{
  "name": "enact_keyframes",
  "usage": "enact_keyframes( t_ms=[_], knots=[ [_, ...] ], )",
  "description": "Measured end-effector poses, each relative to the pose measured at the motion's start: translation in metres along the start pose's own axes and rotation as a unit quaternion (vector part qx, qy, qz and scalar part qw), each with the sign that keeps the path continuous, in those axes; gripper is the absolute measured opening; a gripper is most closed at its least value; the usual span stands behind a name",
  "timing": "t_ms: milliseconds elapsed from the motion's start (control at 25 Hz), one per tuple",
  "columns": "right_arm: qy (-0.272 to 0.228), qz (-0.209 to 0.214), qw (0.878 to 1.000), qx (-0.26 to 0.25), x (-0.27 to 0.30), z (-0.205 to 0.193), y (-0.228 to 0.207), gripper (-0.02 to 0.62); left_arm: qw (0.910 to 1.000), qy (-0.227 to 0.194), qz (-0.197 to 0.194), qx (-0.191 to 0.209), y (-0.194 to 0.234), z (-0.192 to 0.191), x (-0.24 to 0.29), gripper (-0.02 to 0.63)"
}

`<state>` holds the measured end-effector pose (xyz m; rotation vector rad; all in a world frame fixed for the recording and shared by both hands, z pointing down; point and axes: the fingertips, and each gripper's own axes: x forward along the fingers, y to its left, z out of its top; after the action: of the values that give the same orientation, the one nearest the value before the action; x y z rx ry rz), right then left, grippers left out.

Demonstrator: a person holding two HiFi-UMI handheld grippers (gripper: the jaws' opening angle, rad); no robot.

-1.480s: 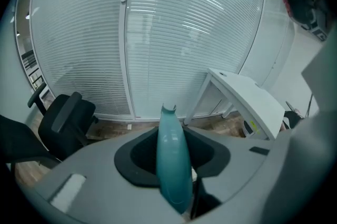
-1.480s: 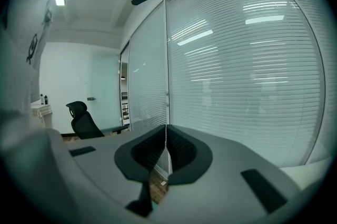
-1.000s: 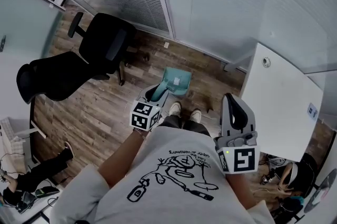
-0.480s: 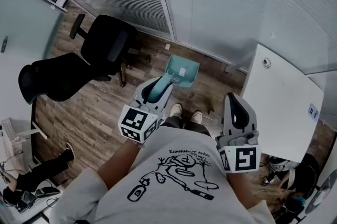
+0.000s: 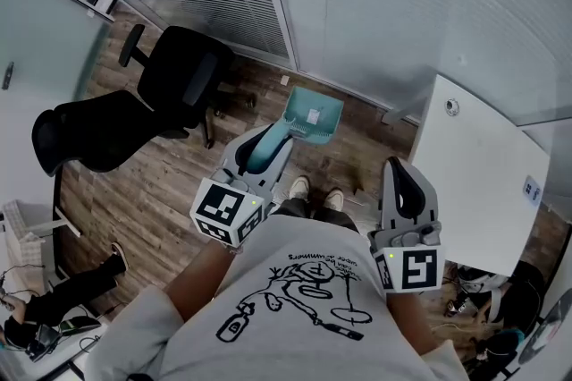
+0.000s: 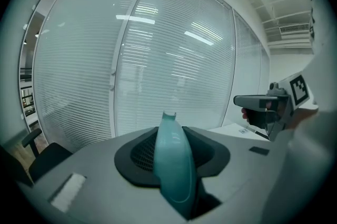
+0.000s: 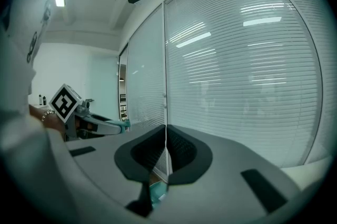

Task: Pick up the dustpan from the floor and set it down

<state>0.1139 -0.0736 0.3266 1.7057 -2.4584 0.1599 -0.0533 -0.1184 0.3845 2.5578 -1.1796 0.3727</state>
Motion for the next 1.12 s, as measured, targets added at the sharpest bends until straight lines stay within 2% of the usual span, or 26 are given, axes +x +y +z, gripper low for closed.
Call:
enact_keyframes(
  t_ms=[560, 1120],
  knots=[
    [0.007, -0.004, 1.000, -0.003, -0.005, -0.003, -0.001, 0.006, 0.9994, 0.032, -0.011, -0.008, 0.013, -0.052, 0.028, 0.121],
    [0.016, -0.010, 1.000, -0.008, -0.005, -0.006, 0.003, 0.006, 0.9966, 0.078, -0.027, 0.001, 0.037, -0.146, 0.063, 0.121]
  ],
)
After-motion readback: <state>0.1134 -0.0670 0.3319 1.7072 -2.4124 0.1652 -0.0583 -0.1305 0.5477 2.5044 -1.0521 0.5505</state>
